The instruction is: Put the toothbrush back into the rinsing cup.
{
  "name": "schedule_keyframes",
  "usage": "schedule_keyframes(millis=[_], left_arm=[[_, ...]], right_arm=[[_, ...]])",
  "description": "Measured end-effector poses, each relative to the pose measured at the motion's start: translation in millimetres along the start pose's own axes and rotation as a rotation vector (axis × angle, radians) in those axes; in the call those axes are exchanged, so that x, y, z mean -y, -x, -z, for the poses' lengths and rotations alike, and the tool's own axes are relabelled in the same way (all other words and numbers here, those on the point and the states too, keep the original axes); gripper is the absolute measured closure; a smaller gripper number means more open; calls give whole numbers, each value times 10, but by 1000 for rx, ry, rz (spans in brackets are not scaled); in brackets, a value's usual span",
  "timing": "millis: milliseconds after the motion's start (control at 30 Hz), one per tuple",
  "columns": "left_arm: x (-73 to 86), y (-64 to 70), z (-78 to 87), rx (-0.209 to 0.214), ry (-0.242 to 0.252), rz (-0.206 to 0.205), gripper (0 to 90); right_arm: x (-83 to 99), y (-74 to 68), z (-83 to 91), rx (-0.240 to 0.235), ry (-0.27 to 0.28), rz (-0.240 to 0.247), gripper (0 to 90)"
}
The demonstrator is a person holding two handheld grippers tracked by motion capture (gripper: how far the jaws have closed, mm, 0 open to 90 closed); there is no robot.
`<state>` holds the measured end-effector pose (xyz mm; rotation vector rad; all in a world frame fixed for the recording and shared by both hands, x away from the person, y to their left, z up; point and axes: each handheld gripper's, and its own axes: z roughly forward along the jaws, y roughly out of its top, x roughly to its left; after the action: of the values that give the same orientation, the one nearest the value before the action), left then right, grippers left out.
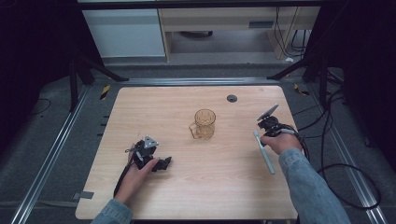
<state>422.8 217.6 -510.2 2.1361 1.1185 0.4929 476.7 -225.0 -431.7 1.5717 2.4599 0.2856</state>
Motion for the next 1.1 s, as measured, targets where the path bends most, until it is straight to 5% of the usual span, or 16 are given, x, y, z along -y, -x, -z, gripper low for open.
schedule_keyframes(millis=[1100], left_arm=[[-1,2,-2,0,1,2,0]], right_arm=[[-129,34,-349,-38,-117,-71,751]])
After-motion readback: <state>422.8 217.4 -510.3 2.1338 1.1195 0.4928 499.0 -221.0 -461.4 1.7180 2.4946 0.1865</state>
